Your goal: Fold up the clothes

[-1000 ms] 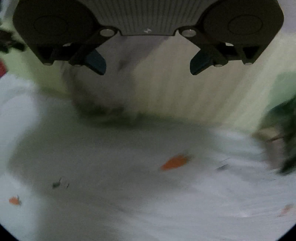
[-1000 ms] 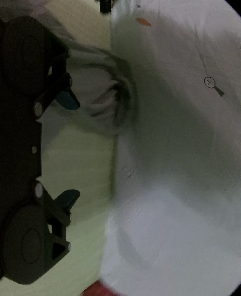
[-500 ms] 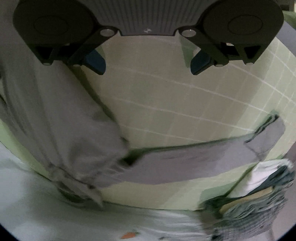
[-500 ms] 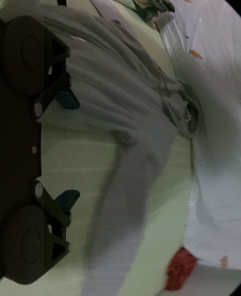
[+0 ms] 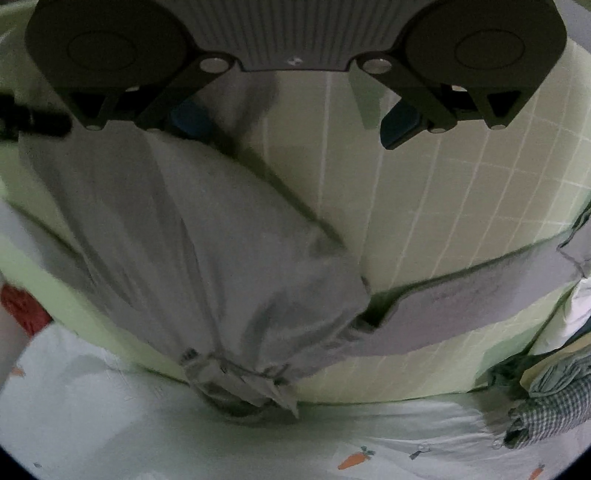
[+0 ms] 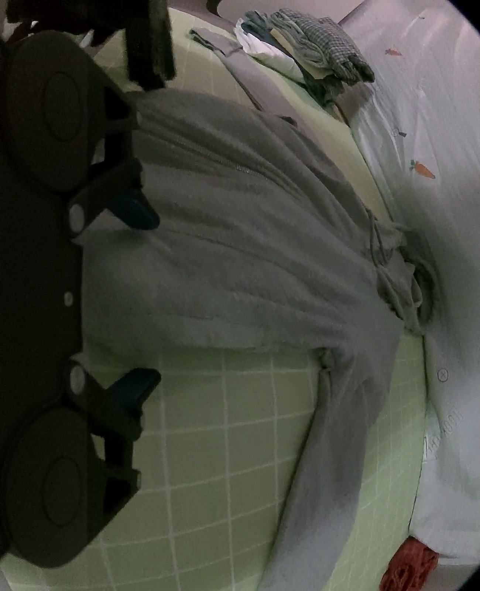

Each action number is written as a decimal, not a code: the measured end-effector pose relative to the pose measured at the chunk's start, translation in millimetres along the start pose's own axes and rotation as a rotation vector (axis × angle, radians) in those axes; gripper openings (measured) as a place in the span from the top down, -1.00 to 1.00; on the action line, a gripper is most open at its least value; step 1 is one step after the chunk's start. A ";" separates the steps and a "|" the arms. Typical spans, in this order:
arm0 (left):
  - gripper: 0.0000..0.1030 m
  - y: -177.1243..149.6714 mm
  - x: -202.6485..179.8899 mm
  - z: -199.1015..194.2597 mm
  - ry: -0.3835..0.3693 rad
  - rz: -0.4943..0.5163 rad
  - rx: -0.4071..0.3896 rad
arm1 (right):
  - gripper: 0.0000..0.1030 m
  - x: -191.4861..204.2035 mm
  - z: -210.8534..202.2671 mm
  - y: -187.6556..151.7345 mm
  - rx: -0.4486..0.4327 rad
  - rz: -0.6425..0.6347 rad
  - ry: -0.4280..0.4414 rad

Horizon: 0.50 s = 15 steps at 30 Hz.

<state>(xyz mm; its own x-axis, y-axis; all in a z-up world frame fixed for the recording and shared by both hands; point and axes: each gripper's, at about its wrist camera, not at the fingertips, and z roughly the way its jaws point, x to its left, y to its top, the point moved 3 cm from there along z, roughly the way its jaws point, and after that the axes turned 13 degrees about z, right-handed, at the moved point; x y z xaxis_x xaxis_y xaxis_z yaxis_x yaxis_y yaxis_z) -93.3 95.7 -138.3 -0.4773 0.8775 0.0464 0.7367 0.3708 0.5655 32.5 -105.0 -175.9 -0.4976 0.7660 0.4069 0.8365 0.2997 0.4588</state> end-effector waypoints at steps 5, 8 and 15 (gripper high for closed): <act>-0.90 20.0 -6.2 4.7 0.007 0.027 -0.038 | -0.65 -9.5 -6.1 -3.7 -0.011 0.020 -0.041; -0.90 31.8 -22.7 3.2 0.021 0.096 -0.076 | -0.65 -20.1 -15.4 -0.7 -0.042 0.061 -0.048; -0.90 56.3 -68.3 18.8 -0.007 0.254 -0.111 | -0.65 -36.9 -26.2 3.4 -0.079 0.129 -0.060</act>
<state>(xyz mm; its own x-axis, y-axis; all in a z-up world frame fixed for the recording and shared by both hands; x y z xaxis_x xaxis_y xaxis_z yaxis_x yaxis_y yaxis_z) -10.3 62.3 -125.1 -0.2806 0.9403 0.1925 0.7749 0.1035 0.6236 47.6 -147.2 -168.6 -0.3709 0.8286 0.4192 0.8705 0.1529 0.4679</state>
